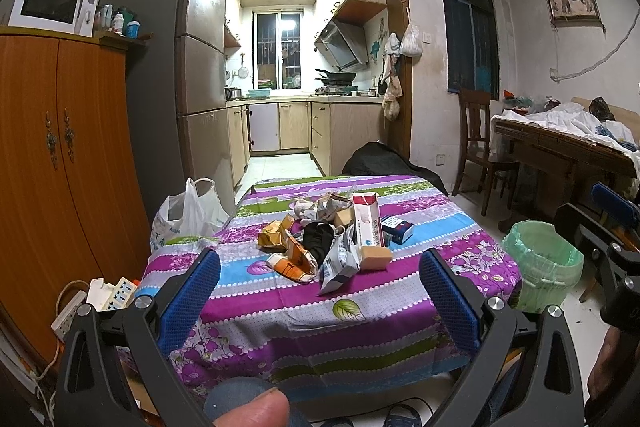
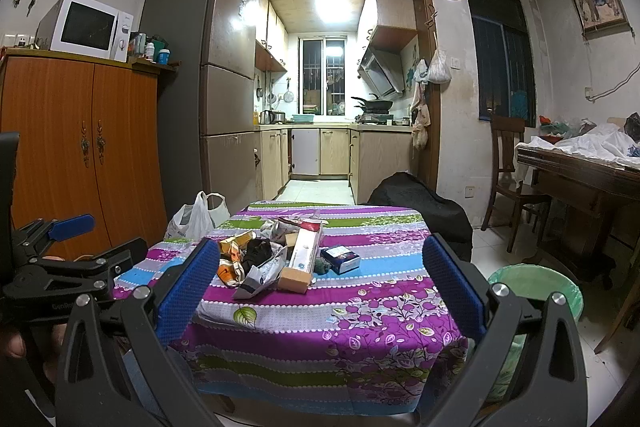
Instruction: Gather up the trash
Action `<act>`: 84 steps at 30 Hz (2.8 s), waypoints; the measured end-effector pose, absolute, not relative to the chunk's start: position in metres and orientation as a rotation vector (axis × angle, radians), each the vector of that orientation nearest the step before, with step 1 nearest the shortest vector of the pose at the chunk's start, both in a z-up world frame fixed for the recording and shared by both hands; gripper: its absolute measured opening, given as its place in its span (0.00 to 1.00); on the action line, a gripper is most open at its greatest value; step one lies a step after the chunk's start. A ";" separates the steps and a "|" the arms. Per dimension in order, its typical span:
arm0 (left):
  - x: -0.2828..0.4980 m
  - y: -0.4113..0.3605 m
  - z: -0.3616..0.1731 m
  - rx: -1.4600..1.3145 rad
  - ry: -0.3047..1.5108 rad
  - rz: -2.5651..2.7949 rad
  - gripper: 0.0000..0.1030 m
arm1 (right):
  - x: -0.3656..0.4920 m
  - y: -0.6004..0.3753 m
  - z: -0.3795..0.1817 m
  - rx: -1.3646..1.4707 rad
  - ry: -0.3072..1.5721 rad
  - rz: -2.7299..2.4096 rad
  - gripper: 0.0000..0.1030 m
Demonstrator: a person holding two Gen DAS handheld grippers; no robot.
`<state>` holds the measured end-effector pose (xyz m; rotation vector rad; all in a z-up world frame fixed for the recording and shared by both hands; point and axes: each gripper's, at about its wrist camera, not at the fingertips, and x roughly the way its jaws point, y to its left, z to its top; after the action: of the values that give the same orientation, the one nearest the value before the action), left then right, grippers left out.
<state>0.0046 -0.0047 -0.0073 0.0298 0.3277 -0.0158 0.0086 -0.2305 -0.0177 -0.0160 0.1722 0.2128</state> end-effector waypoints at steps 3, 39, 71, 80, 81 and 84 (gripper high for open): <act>0.008 -0.004 -0.010 0.048 0.328 -0.018 0.96 | 0.010 -0.230 -0.019 -0.017 0.175 0.221 0.95; 0.233 0.004 -0.151 0.009 0.771 -0.442 0.62 | 0.271 -0.142 -0.142 -0.484 0.722 0.688 0.57; 0.223 0.032 -0.111 -0.124 0.584 -0.380 0.02 | 0.246 -0.198 -0.086 -0.134 0.591 0.530 0.28; 0.211 0.026 -0.078 -0.081 0.507 -0.349 0.01 | 0.240 -0.203 -0.078 -0.091 0.561 0.501 0.27; 0.209 0.024 -0.074 -0.081 0.498 -0.348 0.01 | 0.239 -0.205 -0.077 -0.083 0.556 0.499 0.27; 0.206 0.019 -0.060 -0.088 0.466 -0.350 0.00 | 0.236 -0.210 -0.071 -0.074 0.545 0.489 0.27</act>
<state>0.2057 0.0194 -0.0596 -0.0880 0.4655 -0.3497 0.2360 -0.2101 -0.0710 -0.0740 0.5455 0.4892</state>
